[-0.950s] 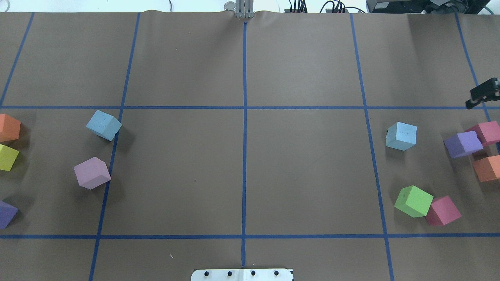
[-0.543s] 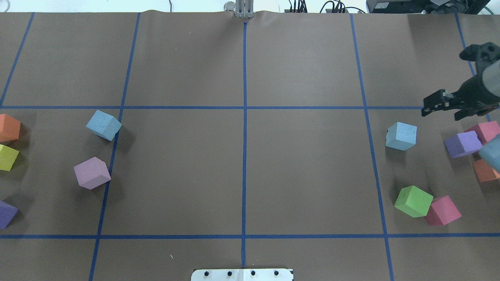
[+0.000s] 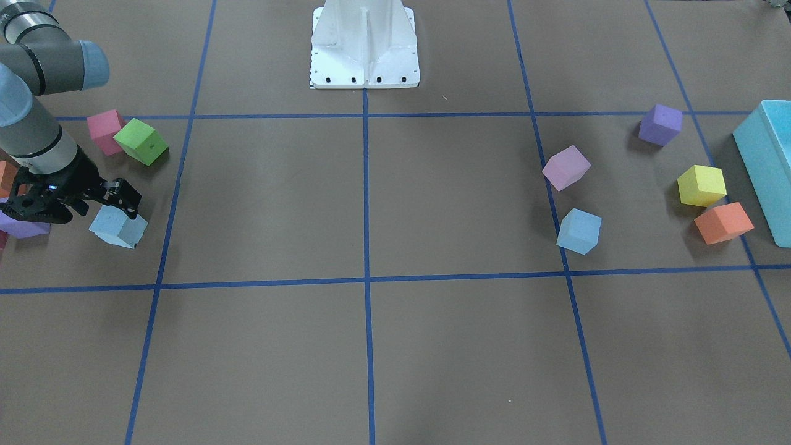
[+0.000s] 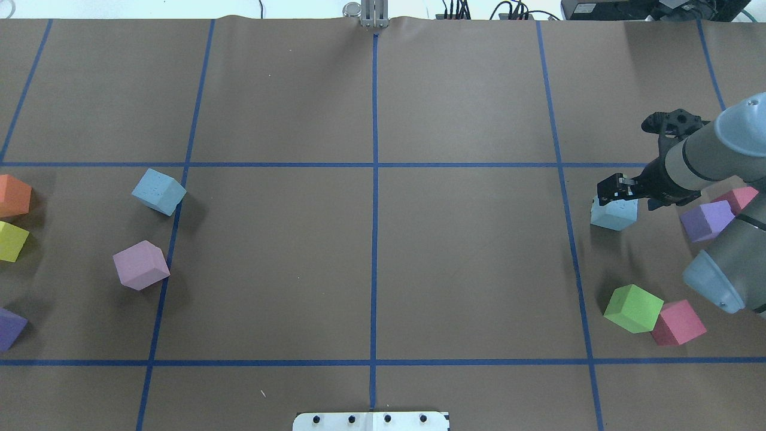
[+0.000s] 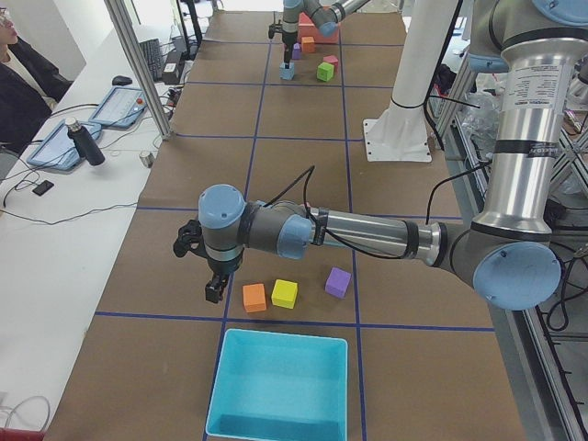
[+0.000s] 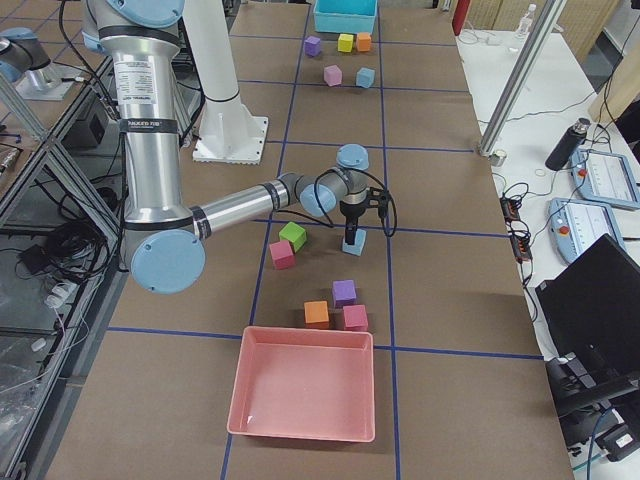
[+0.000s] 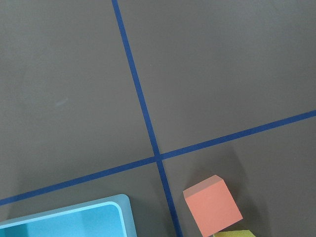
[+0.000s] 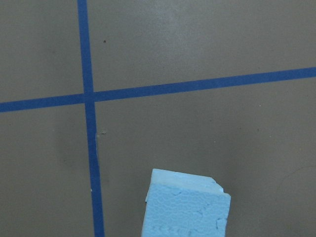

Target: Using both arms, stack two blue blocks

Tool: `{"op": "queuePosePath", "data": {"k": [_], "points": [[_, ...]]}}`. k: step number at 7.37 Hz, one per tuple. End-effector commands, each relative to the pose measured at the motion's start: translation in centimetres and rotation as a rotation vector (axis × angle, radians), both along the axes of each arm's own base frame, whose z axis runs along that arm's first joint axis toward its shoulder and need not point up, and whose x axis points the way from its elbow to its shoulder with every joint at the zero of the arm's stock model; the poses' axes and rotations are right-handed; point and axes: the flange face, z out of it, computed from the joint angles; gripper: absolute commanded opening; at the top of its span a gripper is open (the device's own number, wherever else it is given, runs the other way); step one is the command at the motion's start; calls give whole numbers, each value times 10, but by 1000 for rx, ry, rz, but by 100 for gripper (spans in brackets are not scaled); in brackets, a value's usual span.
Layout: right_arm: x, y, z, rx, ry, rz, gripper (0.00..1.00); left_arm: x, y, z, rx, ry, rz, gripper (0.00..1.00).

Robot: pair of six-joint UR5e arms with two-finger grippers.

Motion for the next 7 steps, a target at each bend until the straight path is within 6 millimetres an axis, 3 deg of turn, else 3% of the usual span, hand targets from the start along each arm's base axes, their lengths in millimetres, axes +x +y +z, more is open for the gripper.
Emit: {"op": "queuePosePath", "data": {"k": [1,2,3,4,5,6,7], "points": [[-15,-1,14,-11,25,-16,100,-1,1,1,1,0,-1,98],[-25,-6,17,-12,36,-20,100,0,1,1,1,0,1,98],[-31,-8,17,-10,40,-24,77,0,1,1,1,0,1,98],[-32,-8,16,-1,40,-33,48,0,1,1,-1,0,1,98],[-30,-9,10,8,31,-32,30,0,1,2,-2,0,1,98],[-29,-6,-6,23,2,-41,6,0,1,2,-2,0,1,98],[-26,-1,-40,69,-38,-42,4,0,1,2,-2,0,1,98]]}}
